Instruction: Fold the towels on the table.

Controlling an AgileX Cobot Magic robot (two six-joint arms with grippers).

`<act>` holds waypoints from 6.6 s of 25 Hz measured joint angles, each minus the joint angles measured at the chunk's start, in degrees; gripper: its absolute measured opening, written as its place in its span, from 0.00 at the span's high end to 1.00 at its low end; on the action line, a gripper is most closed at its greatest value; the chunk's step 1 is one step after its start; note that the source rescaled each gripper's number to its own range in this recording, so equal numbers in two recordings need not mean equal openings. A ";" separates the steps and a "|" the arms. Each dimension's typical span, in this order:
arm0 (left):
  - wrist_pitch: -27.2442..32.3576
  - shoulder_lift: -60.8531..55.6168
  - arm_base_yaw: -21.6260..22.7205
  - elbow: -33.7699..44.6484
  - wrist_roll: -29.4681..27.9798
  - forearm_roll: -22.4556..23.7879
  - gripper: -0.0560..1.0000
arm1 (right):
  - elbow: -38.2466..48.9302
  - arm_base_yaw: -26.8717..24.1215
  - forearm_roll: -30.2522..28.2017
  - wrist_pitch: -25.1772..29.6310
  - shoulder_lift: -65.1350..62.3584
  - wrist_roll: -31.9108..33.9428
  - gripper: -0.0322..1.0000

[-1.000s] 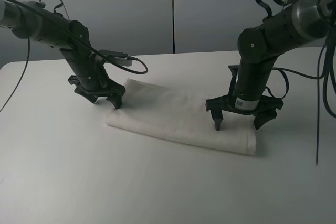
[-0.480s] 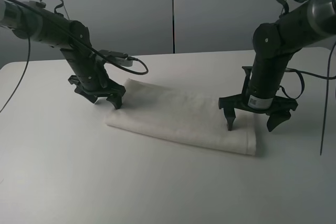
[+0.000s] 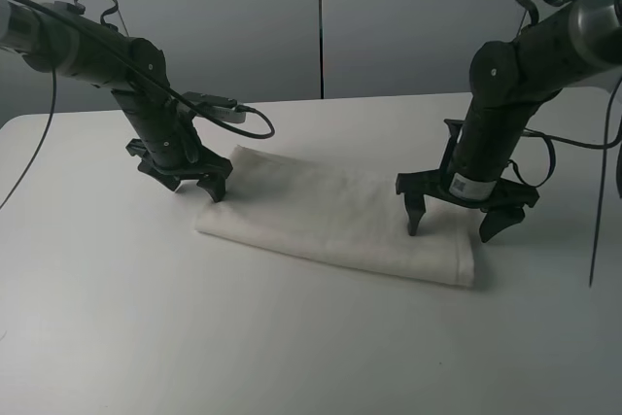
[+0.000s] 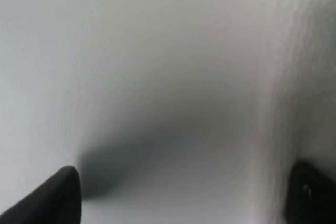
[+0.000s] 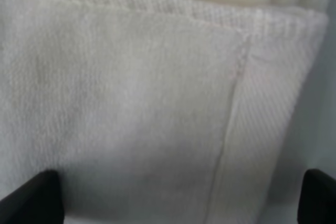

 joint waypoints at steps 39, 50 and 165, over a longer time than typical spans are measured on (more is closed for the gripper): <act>0.00 0.00 0.00 0.00 0.65 0.00 0.01 | 4.50 0.00 4.67 -11.65 -0.72 -5.95 0.87; 0.00 0.00 0.00 0.00 0.70 0.00 0.01 | 4.50 0.11 5.50 -12.04 -0.72 -8.46 0.95; 11.10 -11.66 5.79 -2.55 4.50 1.22 0.01 | -3.89 13.64 89.91 -13.14 -3.61 -78.27 0.03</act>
